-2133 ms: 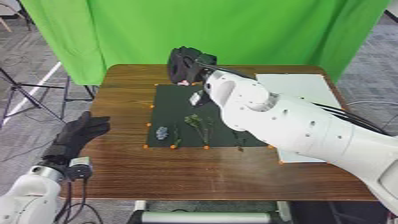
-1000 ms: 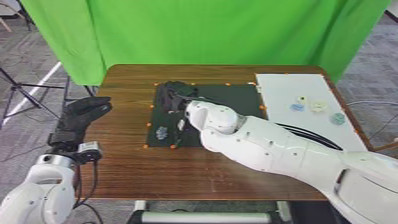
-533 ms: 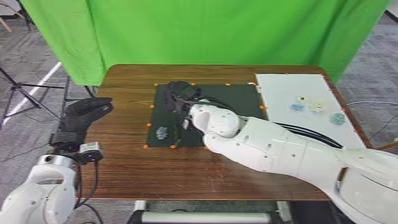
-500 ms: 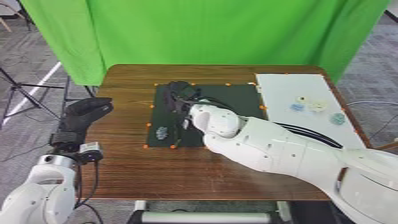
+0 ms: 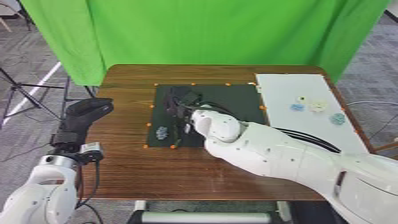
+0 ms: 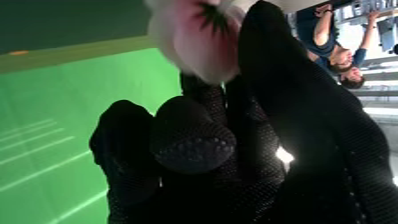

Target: Arrange flowers

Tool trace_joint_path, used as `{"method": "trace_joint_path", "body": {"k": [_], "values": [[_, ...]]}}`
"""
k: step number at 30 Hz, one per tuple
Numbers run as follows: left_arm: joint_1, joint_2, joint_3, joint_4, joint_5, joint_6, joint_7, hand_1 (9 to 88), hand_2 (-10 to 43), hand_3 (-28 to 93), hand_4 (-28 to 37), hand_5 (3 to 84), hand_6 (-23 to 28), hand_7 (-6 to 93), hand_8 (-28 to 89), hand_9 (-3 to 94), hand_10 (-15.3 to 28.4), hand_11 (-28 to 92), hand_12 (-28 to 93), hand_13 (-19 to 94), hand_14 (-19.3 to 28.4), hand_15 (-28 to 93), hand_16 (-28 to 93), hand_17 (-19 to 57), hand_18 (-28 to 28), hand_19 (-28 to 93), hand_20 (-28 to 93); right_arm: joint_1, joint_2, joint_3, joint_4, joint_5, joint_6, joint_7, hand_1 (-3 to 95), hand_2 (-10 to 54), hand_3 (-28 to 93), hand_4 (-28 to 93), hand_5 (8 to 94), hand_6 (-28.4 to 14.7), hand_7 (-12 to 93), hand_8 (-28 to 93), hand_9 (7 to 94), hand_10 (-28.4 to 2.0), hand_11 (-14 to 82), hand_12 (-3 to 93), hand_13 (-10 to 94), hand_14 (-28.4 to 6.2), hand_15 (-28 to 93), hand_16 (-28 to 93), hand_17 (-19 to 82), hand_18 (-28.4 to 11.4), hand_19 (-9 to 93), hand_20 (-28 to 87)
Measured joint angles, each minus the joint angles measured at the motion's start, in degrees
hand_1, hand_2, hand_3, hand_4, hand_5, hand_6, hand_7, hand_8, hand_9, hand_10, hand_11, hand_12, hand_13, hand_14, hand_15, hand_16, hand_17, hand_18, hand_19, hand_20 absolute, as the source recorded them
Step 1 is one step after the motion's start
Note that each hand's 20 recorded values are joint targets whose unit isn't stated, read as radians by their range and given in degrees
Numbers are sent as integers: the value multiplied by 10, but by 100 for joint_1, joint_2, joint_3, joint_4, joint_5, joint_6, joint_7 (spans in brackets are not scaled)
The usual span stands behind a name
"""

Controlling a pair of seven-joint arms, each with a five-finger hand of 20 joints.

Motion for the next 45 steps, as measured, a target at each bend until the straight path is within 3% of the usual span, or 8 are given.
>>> {"method": "trace_joint_path", "body": {"k": [9,11,20,25,30,35,41,45], "values": [[-5,-6,2,4,0,-26,2,633,186,480,-107,495,25,273,24,508,131,253,103,401,158,218,-53,92,95,141,140,-11,24,21,-53,-1,-182,26,500,-95,647,-162,624,40,180,12,620,-114,115,218,808,-22,745,306,583,-134,932,666],[-3,-9,-2,3,0,-35,0,631,183,480,-107,498,24,272,26,508,131,253,103,402,159,219,-53,90,95,141,139,-1,50,24,-98,-1,-254,40,476,-95,676,-162,611,49,174,-83,602,-119,96,213,807,-21,741,305,582,-133,932,659],[64,-11,-69,-8,0,-55,-17,623,173,490,-112,513,10,268,30,516,132,251,101,409,163,228,-53,85,96,140,136,91,390,227,-675,131,-1134,133,402,-95,680,-162,518,56,119,-82,516,-165,64,169,802,-25,711,303,564,-141,932,621],[89,-11,-79,-9,0,-73,-32,622,170,492,-111,516,6,269,30,518,131,249,103,410,163,229,-54,83,96,140,135,105,546,496,-893,299,-1383,197,355,-95,674,-161,478,47,97,-71,484,-177,60,160,799,-29,705,305,558,-148,932,610],[114,-8,-91,-36,5,-86,-64,621,167,493,-112,520,3,269,28,520,130,247,104,411,163,229,-55,83,96,140,135,109,756,716,-1196,457,-1342,190,327,-95,667,-165,468,41,89,-65,473,-180,59,159,794,-35,704,304,554,-152,932,606],[193,-8,-156,-87,11,-91,-90,615,165,499,-110,521,3,266,27,521,131,247,104,412,162,230,-55,82,96,141,135,21,1195,1278,-1942,582,-1143,157,323,-95,661,-167,492,27,89,-61,505,-167,71,166,796,-37,706,301,554,-154,932,603],[282,-18,-241,-150,16,-99,-132,613,162,502,-111,521,4,266,29,521,130,248,104,412,162,230,-56,81,95,142,134,-223,2085,2240,-2996,468,-602,208,324,-95,656,-167,514,21,91,-57,533,-160,78,177,800,-40,709,300,556,-157,932,609],[398,-30,-326,-209,16,-94,-129,613,161,502,-112,522,4,266,30,521,130,248,104,412,163,232,-56,80,95,142,135,-683,2793,3151,-3335,470,-435,321,326,-95,652,-167,521,20,91,-57,537,-159,78,183,799,-41,710,300,556,-158,932,611]]}}
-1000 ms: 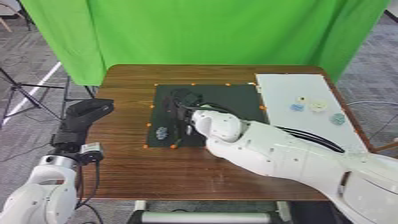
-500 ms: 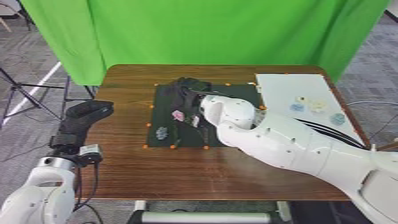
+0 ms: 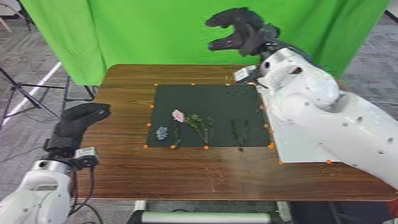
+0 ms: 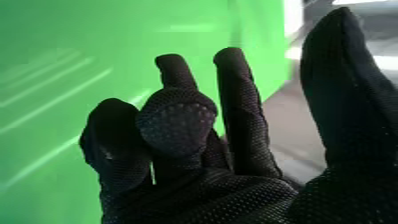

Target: Arrange flowers

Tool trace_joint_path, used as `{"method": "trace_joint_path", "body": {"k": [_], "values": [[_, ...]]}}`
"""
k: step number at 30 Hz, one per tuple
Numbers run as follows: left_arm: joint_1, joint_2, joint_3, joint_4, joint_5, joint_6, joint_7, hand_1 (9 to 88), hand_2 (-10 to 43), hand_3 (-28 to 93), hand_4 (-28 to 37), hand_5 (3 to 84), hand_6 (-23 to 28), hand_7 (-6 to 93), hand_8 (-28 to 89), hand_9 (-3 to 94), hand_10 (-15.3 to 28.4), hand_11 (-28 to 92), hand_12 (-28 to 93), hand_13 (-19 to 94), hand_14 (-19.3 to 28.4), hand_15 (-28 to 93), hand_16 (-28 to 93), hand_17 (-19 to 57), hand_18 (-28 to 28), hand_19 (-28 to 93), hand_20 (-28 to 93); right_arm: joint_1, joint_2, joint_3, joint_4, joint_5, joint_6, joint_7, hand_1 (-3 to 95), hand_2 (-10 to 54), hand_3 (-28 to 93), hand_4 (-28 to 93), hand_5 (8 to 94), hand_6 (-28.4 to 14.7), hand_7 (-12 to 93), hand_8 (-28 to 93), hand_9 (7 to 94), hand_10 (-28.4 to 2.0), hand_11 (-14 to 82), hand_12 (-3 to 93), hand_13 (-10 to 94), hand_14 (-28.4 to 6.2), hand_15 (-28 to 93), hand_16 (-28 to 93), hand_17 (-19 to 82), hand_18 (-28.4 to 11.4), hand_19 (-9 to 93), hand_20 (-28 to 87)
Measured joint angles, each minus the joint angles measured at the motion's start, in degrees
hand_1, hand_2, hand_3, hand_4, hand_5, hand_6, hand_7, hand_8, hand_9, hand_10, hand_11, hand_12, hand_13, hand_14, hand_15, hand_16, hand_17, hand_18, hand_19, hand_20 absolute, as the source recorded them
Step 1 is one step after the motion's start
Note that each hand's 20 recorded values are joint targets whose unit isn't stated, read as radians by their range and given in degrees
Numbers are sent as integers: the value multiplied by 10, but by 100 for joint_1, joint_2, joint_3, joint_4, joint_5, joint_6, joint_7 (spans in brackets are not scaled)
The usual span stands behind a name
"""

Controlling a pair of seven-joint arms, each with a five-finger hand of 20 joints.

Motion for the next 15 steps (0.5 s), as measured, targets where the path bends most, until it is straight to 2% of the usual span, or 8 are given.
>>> {"method": "trace_joint_path", "body": {"k": [8,12,15], "values": [[63,-55,-18,-17,27,-29,8,608,159,504,-112,522,4,264,30,520,130,249,103,412,162,233,-57,79,95,144,135,-1808,1244,2008,70,-559,53,462,329,-95,652,-167,528,20,96,-57,543,-158,78,191,800,-42,710,299,557,-159,932,614],[77,-84,-39,-21,40,-58,-8,606,158,502,-112,522,4,263,30,519,131,250,102,412,163,233,-58,78,95,145,135,-2941,1396,3217,164,-525,76,676,334,-95,649,-167,531,19,98,-57,550,-159,79,193,802,-43,711,298,558,-160,932,616],[111,-108,-86,-42,40,-76,-23,604,157,503,-111,523,6,264,31,519,131,251,101,411,163,234,-58,78,94,146,135,-3509,1413,3719,308,-489,105,770,335,-95,647,-166,533,19,99,-57,552,-158,79,194,802,-43,711,298,559,-160,932,617]]}}
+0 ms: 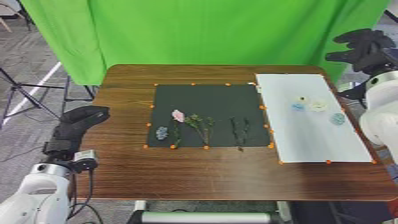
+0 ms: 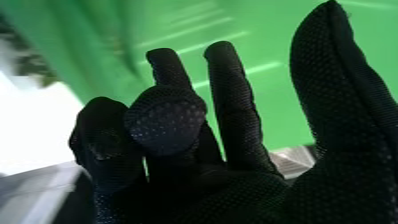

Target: Arrange flowers

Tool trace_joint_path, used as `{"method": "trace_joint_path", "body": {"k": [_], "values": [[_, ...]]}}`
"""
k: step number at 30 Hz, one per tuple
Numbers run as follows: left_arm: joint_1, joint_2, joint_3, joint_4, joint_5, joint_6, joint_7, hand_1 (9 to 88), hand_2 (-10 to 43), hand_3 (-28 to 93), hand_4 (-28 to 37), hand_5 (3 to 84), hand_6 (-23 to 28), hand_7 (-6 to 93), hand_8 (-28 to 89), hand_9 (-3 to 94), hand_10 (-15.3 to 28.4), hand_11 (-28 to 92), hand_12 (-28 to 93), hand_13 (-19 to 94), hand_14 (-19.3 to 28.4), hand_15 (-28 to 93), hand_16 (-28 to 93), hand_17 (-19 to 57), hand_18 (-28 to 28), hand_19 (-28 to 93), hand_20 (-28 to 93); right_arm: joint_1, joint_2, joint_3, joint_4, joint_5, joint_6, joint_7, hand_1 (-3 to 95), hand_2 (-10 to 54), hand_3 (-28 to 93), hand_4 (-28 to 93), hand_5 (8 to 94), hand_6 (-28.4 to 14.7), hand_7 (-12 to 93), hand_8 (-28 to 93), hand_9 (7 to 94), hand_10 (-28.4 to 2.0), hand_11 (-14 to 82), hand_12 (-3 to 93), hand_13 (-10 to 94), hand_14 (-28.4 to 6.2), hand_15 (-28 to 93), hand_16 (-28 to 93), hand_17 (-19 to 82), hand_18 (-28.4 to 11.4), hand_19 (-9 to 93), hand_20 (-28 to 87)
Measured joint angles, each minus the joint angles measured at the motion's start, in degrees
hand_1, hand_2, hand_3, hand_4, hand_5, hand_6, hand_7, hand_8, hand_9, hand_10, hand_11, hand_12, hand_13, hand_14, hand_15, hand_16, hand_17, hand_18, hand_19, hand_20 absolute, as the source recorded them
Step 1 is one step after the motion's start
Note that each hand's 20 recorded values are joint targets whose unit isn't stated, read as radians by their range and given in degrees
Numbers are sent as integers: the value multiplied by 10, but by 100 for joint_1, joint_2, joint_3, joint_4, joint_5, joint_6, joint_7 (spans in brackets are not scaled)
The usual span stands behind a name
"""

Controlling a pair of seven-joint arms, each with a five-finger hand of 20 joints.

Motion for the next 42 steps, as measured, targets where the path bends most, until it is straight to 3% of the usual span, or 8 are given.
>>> {"method": "trace_joint_path", "body": {"k": [10,27,33,35,38,42], "values": [[14,-48,-5,-16,90,-185,-49,592,152,506,-112,525,8,261,31,515,134,259,97,409,164,235,-59,75,94,150,134,-931,-86,141,601,-11,-69,284,336,-95,649,-163,535,20,105,-59,557,-157,79,199,803,-45,712,299,560,-162,932,622],[101,-108,-44,-47,94,-238,-91,580,144,515,-117,527,9,259,34,513,136,265,94,408,167,238,-61,72,95,156,132,-1561,-356,321,811,1,-382,415,370,-95,650,-163,574,28,125,-66,622,-142,117,228,808,-47,713,295,560,-164,932,621],[102,-121,-44,-48,95,-277,-109,578,144,515,-116,527,9,257,34,513,136,264,93,408,166,238,-61,72,95,156,131,-1562,-413,195,859,-47,-368,421,467,-95,642,-165,618,27,150,-63,663,-131,141,226,819,-39,713,292,572,-159,932,623],[110,-125,-44,-53,95,-285,-121,577,144,517,-116,527,9,255,33,513,136,264,93,408,166,238,-61,72,95,156,131,-1562,-429,152,874,-82,-342,442,522,-95,611,-174,652,13,148,36,688,-131,156,226,828,-36,711,290,579,-156,932,626],[128,-130,-50,-61,95,-290,-142,576,144,518,-117,528,11,253,33,512,136,264,93,407,167,238,-61,71,94,156,130,-1557,-440,77,895,-139,-208,474,592,-94,568,-163,716,3,147,84,756,-113,84,345,837,-33,709,294,586,-156,932,628],[137,-132,-56,-62,95,-302,-167,576,144,517,-118,527,16,251,35,511,136,264,93,407,167,238,-61,71,94,155,130,-1535,-440,-55,937,-201,118,502,640,-82,553,-161,771,5,162,84,809,-110,59,389,846,-28,708,298,592,-154,932,633]]}}
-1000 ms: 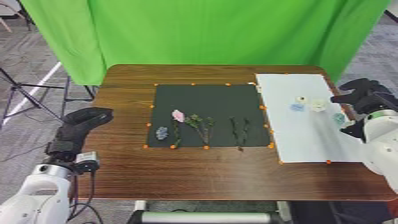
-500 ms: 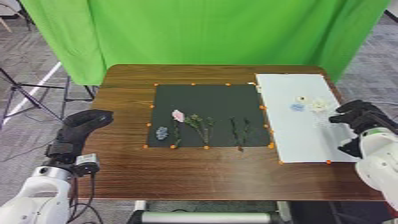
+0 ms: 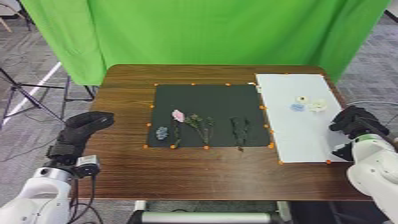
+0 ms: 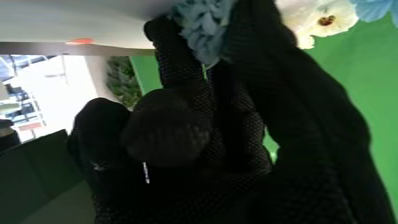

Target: Arrange flowers

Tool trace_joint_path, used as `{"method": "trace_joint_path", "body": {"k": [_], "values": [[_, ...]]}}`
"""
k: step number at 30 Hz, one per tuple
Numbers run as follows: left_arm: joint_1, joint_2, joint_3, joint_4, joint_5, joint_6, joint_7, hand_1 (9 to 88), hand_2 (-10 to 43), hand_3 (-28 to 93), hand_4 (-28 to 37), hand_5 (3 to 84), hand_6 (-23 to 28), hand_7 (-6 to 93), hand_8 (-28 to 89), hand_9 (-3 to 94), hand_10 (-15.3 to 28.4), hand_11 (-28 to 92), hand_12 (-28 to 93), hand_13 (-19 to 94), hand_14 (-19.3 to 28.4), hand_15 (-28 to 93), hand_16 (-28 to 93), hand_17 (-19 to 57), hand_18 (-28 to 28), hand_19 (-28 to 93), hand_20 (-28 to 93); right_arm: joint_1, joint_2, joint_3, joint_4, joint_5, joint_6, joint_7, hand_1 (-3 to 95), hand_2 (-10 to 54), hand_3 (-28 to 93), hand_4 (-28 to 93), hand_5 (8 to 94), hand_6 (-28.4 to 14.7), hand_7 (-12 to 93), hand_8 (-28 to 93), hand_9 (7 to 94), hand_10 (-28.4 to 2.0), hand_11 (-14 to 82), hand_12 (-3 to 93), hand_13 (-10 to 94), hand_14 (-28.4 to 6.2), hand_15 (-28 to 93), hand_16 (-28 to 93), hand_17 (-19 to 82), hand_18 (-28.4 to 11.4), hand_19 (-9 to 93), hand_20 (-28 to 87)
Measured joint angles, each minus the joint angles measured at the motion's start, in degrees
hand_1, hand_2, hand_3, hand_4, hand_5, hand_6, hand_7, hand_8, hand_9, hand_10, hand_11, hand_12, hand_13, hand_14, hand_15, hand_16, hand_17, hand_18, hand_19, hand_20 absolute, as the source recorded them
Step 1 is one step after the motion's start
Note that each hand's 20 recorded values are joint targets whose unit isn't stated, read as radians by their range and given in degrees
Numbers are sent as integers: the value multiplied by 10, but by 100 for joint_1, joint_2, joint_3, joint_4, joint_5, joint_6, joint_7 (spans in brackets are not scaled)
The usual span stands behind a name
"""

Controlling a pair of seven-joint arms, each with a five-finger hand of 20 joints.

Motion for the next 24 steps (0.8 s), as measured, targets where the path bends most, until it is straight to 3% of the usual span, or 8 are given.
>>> {"method": "trace_joint_path", "body": {"k": [8,14,19,24], "values": [[3,-4,-22,0,-3,-15,-13,567,145,523,-119,521,25,246,37,510,136,265,93,406,167,239,-61,70,93,157,130,92,25,-262,45,-145,620,37,638,-91,565,-152,789,2,165,77,825,-112,60,401,848,-25,707,304,596,-151,932,633],[16,3,-69,-5,-10,-12,-13,562,144,528,-121,520,25,243,38,509,137,266,93,406,167,240,-62,70,93,158,130,267,191,-315,-402,-241,953,84,630,-94,573,-154,791,6,166,77,826,-115,56,404,847,-22,707,309,597,-149,932,637],[16,17,-70,-6,-17,-10,-12,555,146,535,-124,521,26,241,38,510,137,266,92,405,168,240,-62,69,92,159,130,1388,444,-1316,-680,100,922,-97,622,-95,581,-156,791,7,167,78,825,-115,51,401,845,-21,708,311,597,-145,932,639],[-4,24,-50,-4,-23,-8,-6,544,147,539,-125,520,26,239,38,509,137,266,91,404,168,241,-63,67,92,162,130,2990,350,-2757,-626,1310,633,-784,622,-95,582,-158,792,8,166,76,825,-115,50,400,844,-21,708,312,597,-145,932,640]]}}
